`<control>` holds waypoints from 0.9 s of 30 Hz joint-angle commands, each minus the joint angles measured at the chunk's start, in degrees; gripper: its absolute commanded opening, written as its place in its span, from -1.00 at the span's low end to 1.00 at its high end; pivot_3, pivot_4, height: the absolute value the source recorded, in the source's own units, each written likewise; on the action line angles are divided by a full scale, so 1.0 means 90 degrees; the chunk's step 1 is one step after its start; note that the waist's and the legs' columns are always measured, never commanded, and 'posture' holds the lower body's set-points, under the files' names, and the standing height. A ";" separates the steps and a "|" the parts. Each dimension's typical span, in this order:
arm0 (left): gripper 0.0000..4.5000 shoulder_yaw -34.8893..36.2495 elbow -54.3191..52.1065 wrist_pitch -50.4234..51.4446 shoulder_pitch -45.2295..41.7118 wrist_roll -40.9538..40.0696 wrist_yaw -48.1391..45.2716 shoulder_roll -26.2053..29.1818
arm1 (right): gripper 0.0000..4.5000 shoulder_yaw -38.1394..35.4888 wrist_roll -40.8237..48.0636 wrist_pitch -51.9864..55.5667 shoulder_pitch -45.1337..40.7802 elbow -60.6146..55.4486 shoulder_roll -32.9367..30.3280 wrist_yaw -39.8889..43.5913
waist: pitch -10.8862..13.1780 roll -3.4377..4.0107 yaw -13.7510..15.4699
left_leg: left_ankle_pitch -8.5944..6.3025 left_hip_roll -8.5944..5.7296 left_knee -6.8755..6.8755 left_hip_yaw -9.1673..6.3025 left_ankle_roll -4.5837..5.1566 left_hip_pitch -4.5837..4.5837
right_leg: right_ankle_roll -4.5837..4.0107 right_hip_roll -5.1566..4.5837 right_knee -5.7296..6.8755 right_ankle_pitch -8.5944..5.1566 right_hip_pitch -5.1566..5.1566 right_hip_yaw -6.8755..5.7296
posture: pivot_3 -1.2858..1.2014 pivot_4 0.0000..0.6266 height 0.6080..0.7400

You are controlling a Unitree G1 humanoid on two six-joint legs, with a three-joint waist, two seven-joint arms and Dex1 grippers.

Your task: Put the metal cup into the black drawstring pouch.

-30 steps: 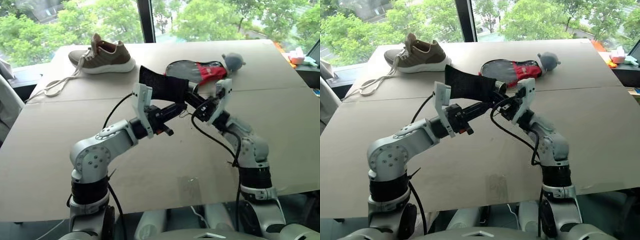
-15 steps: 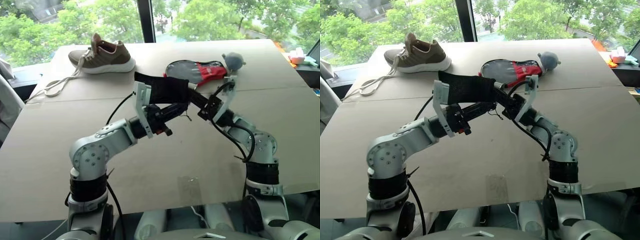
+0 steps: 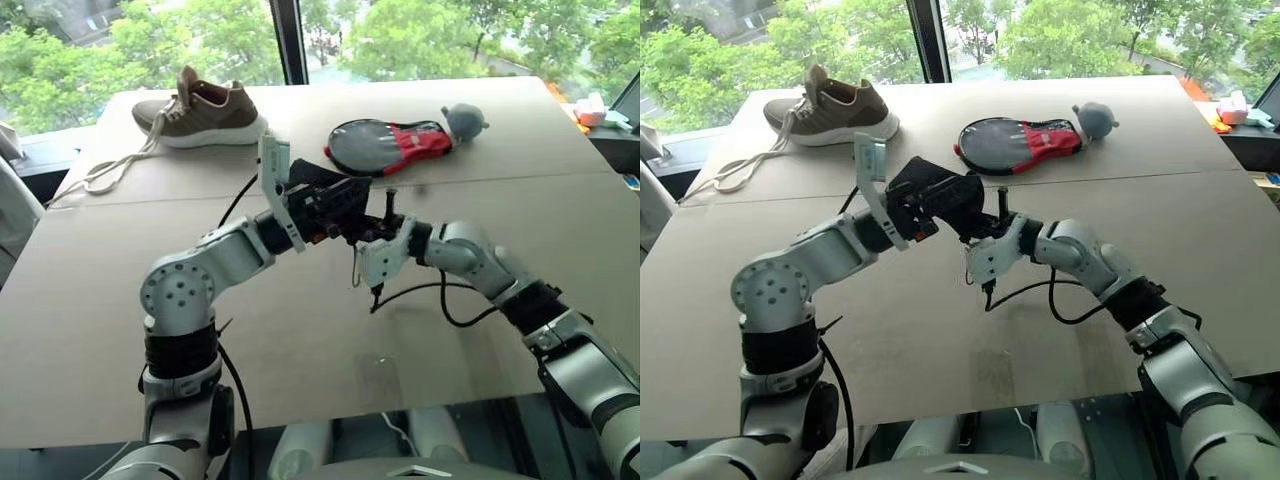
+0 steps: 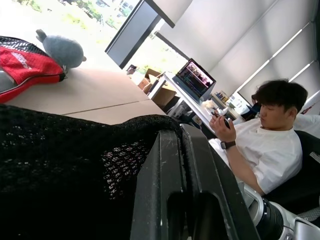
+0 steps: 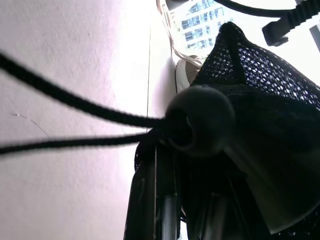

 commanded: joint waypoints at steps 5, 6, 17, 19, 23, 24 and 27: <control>-1.00 -0.0082 -0.0343 -0.0189 -0.0069 -0.0212 -0.0130 -0.0006 | -0.84 -0.1189 0.3711 0.2929 0.1050 -0.1133 0.1173 0.1633 | 0.0003 0.0000 0.0008 | -0.0001 0.0005 -0.0003 -0.0005 0.0001 -0.0004 | -0.0001 0.0000 -0.0005 0.0001 -0.0001 0.0003 | 0.03 -0.52 0.94; -1.00 -0.0071 -0.0316 -0.0224 -0.0055 -0.0165 -0.0131 0.0001 | -0.69 -0.1271 0.3884 0.3257 0.1142 -0.1339 0.1164 0.1753 | 0.0003 0.0000 0.0019 | -0.0001 0.0005 -0.0001 -0.0007 0.0002 -0.0005 | -0.0001 -0.0001 -0.0005 0.0001 0.0000 0.0001 | 0.03 -0.52 0.94; -1.00 0.0037 -0.0015 -0.0442 0.0070 0.0370 0.0331 -0.0091 | 0.66 -0.2322 0.6026 0.6354 0.1830 -0.3657 -0.0088 0.2996 | 0.0003 0.0000 0.0029 | -0.0002 0.0000 -0.0001 -0.0010 0.0005 -0.0004 | -0.0001 -0.0004 0.0001 0.0001 0.0001 -0.0008 | 0.03 -0.52 0.94; -1.00 0.0019 0.0012 -0.0436 0.0065 0.0366 0.0346 -0.0140 | 0.66 -0.2634 0.6504 0.6834 0.1911 -0.3938 -0.0325 0.3098 | 0.0003 -0.0001 0.0037 | -0.0005 0.0000 -0.0001 -0.0013 0.0009 -0.0007 | -0.0001 -0.0005 0.0001 0.0001 0.0001 -0.0010 | 0.03 -0.52 0.94; -1.00 -0.0007 0.0031 -0.0408 0.0067 0.0317 0.0375 -0.0211 | 0.66 -0.2858 0.6362 0.6665 0.1924 -0.3964 -0.0641 0.3092 | 0.0003 -0.0001 0.0028 | -0.0016 0.0000 -0.0001 -0.0011 0.0027 -0.0007 | 0.0000 -0.0008 -0.0001 0.0001 0.0001 -0.0012 | 0.03 -0.52 0.94; -1.00 -0.0015 0.0033 -0.0408 0.0065 0.0322 0.0374 -0.0211 | 0.66 -0.2810 0.6160 0.6456 0.1902 -0.3933 -0.0719 0.3083 | 0.0003 -0.0001 0.0020 | -0.0016 0.0000 -0.0001 -0.0009 0.0027 -0.0006 | 0.0000 -0.0008 -0.0001 0.0001 0.0001 -0.0010 | 0.03 -0.52 0.94; -1.00 -0.0064 0.0034 -0.0416 0.0007 0.0247 0.0413 -0.0306 | 0.66 -0.2316 0.4992 0.5424 0.1634 -0.3597 -0.0823 0.2849 | 0.0003 -0.0001 0.0017 | -0.0013 0.0000 0.0000 -0.0006 0.0022 -0.0006 | 0.0001 -0.0007 0.0000 0.0000 0.0000 -0.0010 | 0.03 -0.52 0.94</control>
